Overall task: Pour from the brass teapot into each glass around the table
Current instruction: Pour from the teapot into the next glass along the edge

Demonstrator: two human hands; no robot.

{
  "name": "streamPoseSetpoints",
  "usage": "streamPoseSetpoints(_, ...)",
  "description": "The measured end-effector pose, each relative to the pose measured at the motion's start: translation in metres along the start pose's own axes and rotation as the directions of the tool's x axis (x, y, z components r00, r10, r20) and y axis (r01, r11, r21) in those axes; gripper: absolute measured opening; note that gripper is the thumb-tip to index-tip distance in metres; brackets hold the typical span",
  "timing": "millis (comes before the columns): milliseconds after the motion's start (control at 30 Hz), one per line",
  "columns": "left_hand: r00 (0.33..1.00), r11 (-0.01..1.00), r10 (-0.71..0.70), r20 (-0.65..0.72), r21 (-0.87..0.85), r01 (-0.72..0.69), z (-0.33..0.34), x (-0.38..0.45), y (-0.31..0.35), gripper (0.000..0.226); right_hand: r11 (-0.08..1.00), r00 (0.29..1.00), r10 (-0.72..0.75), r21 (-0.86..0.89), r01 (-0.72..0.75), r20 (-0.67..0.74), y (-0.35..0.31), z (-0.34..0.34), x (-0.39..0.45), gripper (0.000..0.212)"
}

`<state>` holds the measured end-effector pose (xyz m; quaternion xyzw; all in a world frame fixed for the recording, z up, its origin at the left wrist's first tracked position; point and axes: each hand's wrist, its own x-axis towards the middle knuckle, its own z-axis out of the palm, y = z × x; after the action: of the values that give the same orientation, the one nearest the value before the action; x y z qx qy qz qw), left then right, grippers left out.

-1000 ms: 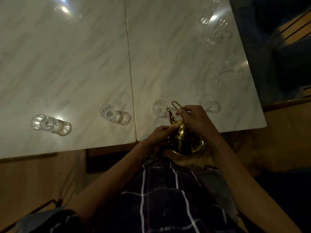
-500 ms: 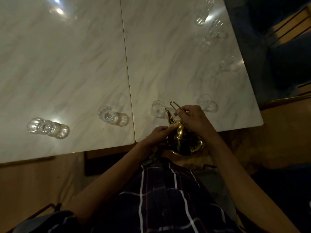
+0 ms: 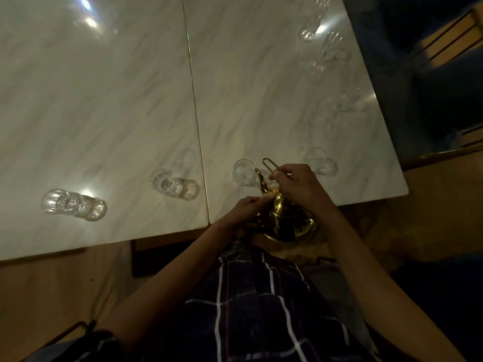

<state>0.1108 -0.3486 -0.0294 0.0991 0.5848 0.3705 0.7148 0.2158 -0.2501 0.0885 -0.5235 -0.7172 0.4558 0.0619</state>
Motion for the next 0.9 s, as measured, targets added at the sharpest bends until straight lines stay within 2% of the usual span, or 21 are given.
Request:
streamPoseSetpoints(100, 1.0, 1.0, -0.002, -0.005, 0.02, 0.003, -0.0001, -0.0002, 0.0013, 0.048, 1.0, 1.0, -0.008, 0.001, 0.008, 0.004, 0.0001, -0.0006, -0.0004, 0.025)
streamPoseSetpoints(500, 0.999, 0.999, -0.036, -0.01, 0.0, 0.036, -0.0036, 0.0047, -0.0034, 0.056, 1.0, 1.0, -0.002, -0.003, 0.002, 0.008, -0.0017, 0.001, -0.0023, 0.024)
streamPoseSetpoints(900, 1.0, 0.999, -0.005, 0.0, 0.032, 0.005, -0.01, 0.0019, -0.0086, 0.056, 1.0, 1.0, 0.016, 0.005, -0.016, 0.015, -0.0081, 0.0067, -0.0068, 0.023)
